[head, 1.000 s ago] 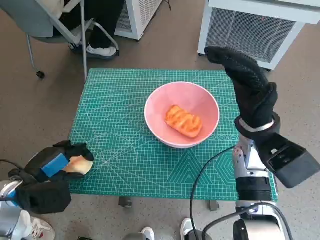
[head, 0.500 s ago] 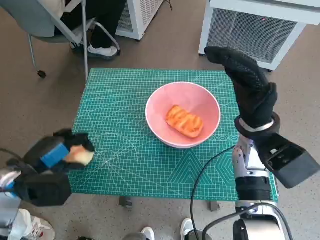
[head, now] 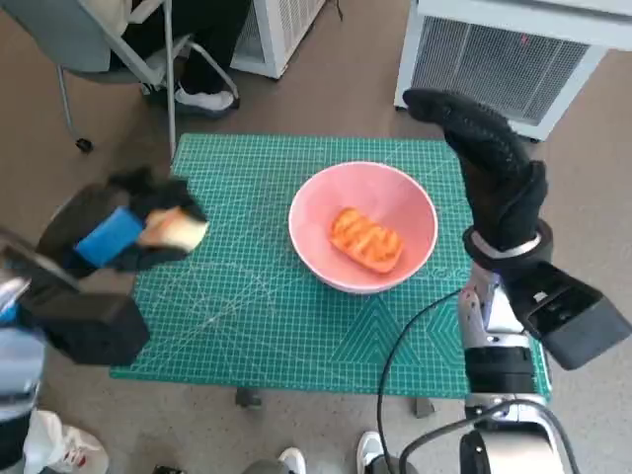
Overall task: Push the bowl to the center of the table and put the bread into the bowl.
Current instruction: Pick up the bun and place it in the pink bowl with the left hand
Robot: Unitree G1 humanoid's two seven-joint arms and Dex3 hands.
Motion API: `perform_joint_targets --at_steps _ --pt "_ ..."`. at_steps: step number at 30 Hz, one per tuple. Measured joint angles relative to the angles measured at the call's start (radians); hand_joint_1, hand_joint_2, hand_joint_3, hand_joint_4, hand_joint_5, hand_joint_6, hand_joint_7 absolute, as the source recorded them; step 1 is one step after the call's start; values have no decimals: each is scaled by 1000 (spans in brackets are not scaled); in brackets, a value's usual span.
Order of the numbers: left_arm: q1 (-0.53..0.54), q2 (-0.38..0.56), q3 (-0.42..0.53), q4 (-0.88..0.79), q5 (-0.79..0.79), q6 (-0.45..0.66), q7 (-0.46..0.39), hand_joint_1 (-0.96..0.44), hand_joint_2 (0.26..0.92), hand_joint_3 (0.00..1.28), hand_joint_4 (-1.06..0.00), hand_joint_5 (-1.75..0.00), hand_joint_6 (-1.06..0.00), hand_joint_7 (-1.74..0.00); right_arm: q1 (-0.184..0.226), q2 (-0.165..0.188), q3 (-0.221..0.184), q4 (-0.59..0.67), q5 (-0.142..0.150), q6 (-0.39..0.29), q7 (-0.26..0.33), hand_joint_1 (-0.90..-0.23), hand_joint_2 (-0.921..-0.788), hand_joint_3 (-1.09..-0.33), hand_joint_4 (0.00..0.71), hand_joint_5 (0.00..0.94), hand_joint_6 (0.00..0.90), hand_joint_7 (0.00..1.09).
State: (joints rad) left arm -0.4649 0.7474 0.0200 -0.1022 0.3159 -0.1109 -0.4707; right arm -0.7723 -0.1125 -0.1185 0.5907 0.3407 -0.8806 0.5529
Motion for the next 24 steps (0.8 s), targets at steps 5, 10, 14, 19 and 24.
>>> perform_joint_targets --at_steps 5,10,14,19,24 --pt "-131 -83 -81 14 16 6 2 1 920 175 -520 -1259 -553 -1334 -4 0 0 6 0 -2 0 -567 -921 -753 91 307 -1 621" --pt "-265 -170 -169 103 44 -43 14 1 920 171 -545 -1281 -536 -1307 -8 1 0 7 0 -5 0 -565 -921 -754 95 300 -1 621" --pt "-357 -231 -224 212 52 -87 17 1 920 170 -523 -1289 -558 -1296 -8 1 0 7 0 -8 0 -565 -921 -753 98 294 -1 621" --pt "-450 -306 -290 372 85 -132 27 0 921 164 -521 -1316 -571 -1254 -8 1 0 7 0 -8 0 -564 -921 -756 101 287 -1 621" --pt "-501 -358 -341 511 139 -155 59 0 921 143 -597 -1296 -550 -1214 -5 0 0 0 2 -7 0 -567 -921 -761 101 282 -1 620"
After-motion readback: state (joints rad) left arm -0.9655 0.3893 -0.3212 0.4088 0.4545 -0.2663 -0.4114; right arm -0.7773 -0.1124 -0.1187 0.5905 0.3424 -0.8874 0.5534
